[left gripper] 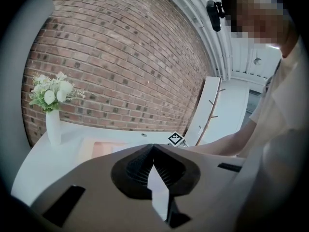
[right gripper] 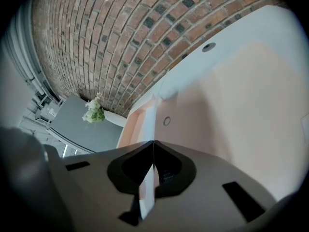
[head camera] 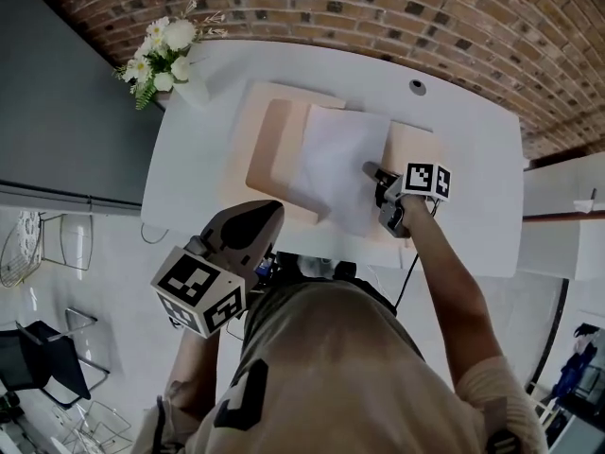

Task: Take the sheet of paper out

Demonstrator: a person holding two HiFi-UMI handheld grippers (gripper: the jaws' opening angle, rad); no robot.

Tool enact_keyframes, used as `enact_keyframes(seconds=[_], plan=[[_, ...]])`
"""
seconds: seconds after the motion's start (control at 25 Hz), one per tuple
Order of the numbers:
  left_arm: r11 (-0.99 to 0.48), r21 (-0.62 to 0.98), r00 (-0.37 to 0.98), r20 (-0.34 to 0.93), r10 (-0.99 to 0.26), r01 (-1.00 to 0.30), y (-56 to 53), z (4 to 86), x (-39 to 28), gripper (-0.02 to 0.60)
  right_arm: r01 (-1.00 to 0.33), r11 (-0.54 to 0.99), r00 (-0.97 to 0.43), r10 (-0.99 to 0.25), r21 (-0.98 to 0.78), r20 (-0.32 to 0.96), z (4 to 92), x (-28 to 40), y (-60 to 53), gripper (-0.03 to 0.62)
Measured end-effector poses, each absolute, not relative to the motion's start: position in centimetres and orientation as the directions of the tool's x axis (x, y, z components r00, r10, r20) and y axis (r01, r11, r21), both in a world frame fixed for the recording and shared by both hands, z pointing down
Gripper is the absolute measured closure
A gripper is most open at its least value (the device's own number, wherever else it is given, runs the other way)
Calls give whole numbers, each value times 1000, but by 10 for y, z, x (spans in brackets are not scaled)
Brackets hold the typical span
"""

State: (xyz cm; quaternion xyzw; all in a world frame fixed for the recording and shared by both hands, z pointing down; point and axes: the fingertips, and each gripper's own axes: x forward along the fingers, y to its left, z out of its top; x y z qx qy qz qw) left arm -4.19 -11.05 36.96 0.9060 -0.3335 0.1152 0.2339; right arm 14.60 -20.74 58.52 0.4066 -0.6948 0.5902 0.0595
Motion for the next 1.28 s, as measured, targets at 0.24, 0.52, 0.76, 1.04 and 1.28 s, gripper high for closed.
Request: enact_keyframes(seconds=[0.24, 0.52, 0.76, 1.04, 1.28], plan=[[-693, 350, 774, 359, -522, -630, -110, 370, -23, 568, -623, -39, -652, -526, -781, 547, 576, 175, -195, 569], [-715, 343, 788, 364, -497, -610, -107, 367, 0, 568, -607, -25, -665, -532, -794, 525, 563, 197, -187, 569], [-716, 332, 783, 371, -499, -614, -107, 366, 9, 568, -588, -1, -678, -545, -809, 494, 551, 208, -184, 569], [-718, 325, 781, 375, -499, -615, -104, 364, 20, 568, -549, 12, -697, -560, -836, 449, 538, 217, -180, 569], [-724, 313, 780, 380, -497, -615, -100, 362, 34, 568, -525, 48, -714, -568, -850, 409, 523, 225, -179, 569]])
